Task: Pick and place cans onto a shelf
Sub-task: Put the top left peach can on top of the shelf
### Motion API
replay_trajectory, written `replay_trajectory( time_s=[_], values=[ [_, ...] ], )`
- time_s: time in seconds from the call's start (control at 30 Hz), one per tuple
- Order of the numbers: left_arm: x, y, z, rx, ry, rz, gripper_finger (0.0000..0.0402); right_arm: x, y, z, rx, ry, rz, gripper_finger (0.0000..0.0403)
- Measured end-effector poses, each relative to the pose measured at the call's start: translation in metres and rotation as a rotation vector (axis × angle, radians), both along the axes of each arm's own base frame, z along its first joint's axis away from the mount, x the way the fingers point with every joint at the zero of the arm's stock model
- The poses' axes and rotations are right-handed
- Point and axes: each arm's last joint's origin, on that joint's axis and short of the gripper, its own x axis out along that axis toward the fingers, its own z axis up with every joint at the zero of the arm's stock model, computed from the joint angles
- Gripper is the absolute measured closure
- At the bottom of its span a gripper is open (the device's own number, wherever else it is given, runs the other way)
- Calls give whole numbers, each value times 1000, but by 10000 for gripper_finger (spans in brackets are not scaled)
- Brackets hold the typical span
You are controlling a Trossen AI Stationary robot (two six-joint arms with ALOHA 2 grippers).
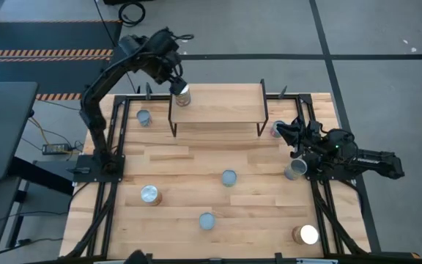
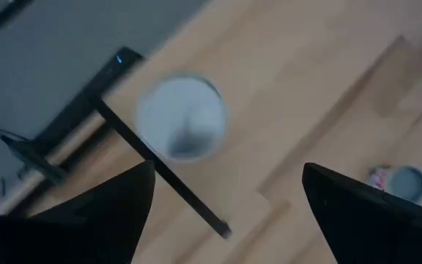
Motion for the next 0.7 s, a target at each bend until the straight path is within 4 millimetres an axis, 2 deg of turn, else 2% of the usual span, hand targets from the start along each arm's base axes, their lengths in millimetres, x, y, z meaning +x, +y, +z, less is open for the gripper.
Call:
replay_trajectory(
  time_s=[0.1, 0.23, 0.33, 0.5, 0.7],
  values=[
    [1, -14, -11, -50, 38, 12, 49, 0, 0, 0, 0, 0, 0, 329],
    [6, -18, -50, -102, 167, 35, 56, 0, 0, 0, 0, 0, 0, 329],
    [4, -21, -67, -117, 184, 54, 65, 0, 0, 0, 0, -2, 0, 329],
    [14, -8, -90, -81, 118, 106, 78, 0, 0, 0, -1, -2, 0, 329],
    [14, 9, -97, 27, 88, 197, 81, 0, 0, 0, 0, -1, 0, 329]
  ],
)
